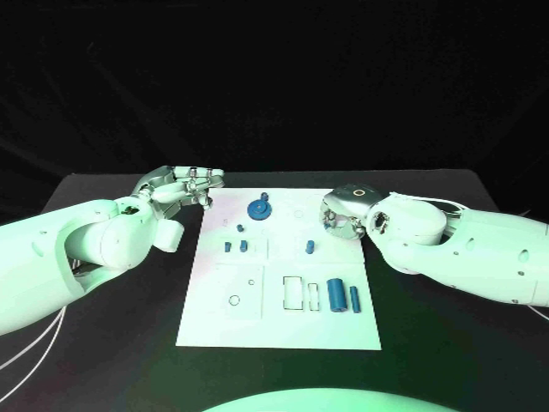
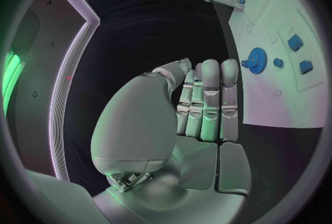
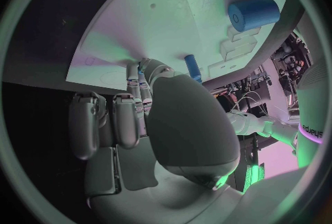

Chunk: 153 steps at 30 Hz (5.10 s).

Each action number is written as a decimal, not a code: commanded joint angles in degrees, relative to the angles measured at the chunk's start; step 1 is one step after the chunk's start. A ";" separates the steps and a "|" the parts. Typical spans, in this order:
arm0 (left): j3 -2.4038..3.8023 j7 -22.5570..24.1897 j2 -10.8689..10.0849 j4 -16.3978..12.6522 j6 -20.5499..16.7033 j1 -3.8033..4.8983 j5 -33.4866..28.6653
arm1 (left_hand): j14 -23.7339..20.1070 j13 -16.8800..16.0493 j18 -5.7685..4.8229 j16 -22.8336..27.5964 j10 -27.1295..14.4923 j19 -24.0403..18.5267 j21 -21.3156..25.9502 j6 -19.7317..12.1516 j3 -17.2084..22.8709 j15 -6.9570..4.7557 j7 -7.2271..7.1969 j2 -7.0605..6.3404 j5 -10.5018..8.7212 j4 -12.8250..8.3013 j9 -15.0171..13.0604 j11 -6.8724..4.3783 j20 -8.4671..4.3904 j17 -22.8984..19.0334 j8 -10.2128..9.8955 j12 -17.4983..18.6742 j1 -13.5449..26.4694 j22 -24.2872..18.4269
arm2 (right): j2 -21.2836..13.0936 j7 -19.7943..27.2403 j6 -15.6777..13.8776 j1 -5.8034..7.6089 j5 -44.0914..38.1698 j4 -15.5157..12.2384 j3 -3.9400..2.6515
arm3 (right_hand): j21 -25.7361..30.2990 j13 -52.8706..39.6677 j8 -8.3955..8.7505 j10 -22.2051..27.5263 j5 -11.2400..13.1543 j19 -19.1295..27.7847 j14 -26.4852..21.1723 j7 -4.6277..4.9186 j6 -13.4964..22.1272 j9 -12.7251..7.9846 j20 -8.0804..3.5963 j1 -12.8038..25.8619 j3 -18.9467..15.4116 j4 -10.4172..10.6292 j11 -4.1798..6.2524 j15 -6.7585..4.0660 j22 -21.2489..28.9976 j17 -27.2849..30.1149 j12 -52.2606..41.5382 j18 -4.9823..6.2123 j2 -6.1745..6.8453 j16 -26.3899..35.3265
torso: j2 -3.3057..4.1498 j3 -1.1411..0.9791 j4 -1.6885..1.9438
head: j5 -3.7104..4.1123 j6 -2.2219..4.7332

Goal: Assemble the parts on the task board

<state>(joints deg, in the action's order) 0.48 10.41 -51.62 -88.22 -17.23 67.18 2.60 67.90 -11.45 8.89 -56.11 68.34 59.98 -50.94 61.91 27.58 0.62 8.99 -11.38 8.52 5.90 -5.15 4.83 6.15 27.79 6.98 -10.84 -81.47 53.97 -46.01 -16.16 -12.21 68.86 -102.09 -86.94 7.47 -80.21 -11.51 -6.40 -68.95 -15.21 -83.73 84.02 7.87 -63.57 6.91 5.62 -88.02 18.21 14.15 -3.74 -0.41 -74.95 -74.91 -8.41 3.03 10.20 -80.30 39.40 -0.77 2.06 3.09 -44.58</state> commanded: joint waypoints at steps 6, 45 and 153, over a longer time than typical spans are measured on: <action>0.05 -0.27 0.03 -0.20 1.32 0.07 1.11 | -0.44 -0.10 1.06 0.36 -0.53 -0.43 0.36 -0.27 -0.11 0.06 0.10 0.19 0.25 -0.56 0.09 0.02 -0.01 -0.11 -0.18 -0.40 -0.37 -0.19 | 0.22 0.50 1.71 -0.39 0.06 0.12 0.12 | -0.45 0.13 0.33 -0.53 0.45 -1.87 3.59 -0.06 -0.54 0.11 -0.26 0.51 0.57 -0.01 -0.02 -0.26 -10.98 -2.83 0.32 -0.92 -0.10 -0.32 | -0.04 0.02 -0.05 | 0.02 -0.18; 0.04 -1.31 0.16 0.13 1.67 0.07 1.91 | -0.40 -0.09 1.10 0.58 -0.92 -0.45 0.84 -0.51 -0.17 0.14 0.32 0.37 0.22 -0.89 0.19 0.19 0.00 -0.32 -0.30 -0.46 -0.61 -0.58 | -2.73 -0.62 -7.40 0.44 0.47 -4.47 -0.23 | -3.13 0.20 -1.00 -4.59 2.04 -3.08 3.62 -1.60 -4.05 1.80 -1.32 1.88 5.19 -3.24 1.40 -1.45 -12.43 -2.86 0.84 -1.50 -1.88 -0.78 | -0.06 0.04 -0.03 | 0.14 0.05; 0.01 -3.30 2.08 -0.13 3.15 0.15 1.90 | -0.38 -0.08 0.55 0.95 -1.76 1.84 -1.18 -1.24 -0.23 0.42 0.80 1.09 0.32 -0.75 0.41 0.57 0.19 -0.69 -0.61 -0.66 -0.29 1.25 | 11.20 1.27 -5.73 -8.37 0.76 -7.79 0.03 | -2.80 0.22 -0.88 -4.93 1.62 -2.91 3.55 -1.48 -4.01 2.21 -1.31 2.62 6.00 -4.58 1.34 -1.41 -12.39 -2.44 1.56 -1.42 -1.57 -0.59 | -0.06 0.16 -0.06 | -14.16 -4.95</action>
<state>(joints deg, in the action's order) 0.45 7.07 -49.65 -88.21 -15.06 67.25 4.44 67.71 -11.45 8.87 -55.45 66.91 61.54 -52.05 61.08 27.28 0.82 9.79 -10.69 8.52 5.28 -4.80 5.44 6.24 27.15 6.74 -11.31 -81.70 55.25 -34.85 -15.02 -19.70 60.59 -100.78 -94.83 7.40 -83.31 -11.34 -7.10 -73.94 -13.55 -83.91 84.03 6.46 -67.24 9.07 4.60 -86.01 24.18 10.04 -2.83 -1.65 -74.94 -74.92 -7.23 2.14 8.85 -81.01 39.33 -0.60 2.02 -11.00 -49.49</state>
